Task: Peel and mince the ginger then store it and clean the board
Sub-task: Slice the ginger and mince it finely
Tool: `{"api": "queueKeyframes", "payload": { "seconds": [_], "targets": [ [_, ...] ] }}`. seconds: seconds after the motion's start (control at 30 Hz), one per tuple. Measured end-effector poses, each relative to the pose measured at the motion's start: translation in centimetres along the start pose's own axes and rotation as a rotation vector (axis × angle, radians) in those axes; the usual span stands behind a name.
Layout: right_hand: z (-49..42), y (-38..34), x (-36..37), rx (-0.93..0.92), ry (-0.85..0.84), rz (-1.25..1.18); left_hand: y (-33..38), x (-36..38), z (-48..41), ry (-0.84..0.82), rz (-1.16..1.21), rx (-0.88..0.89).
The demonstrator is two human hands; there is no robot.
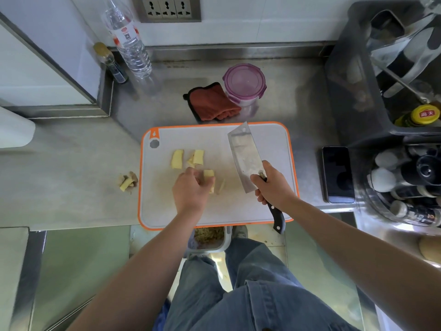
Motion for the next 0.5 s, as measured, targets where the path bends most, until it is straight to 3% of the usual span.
{"api": "queueKeyframes", "payload": {
  "seconds": [0.1,0.17,0.3,0.5],
  "targets": [
    [0.1,0.1,0.3,-0.001,-0.007,0.010,0.4,-0.4,0.7,0.056,-0.046,0.032],
    [0.1,0.3,0.3,0.004,0.002,0.002,1.8,-1.3,1.2,0.130,-0.136,0.155],
    [0.2,0.4,-0.1,0.012,0.014,0.000,4.7,0.5,2.2,0.031,-0.407,0.438],
    [0.7,0.3,-0.5,0.011,0.012,-0.016,4.8,2.2,1.8,-0.007,-0.575,0.288]
  ]
}}
Point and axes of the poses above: each hand's wrist, its own z-axis away from the middle knuckle, its own x-axis out of the palm, y = z × x, the point moved 8 cm from there along -z, towards the middle knuckle, and after that the axes turned 2 degrees about x, right-handed, at the moved point
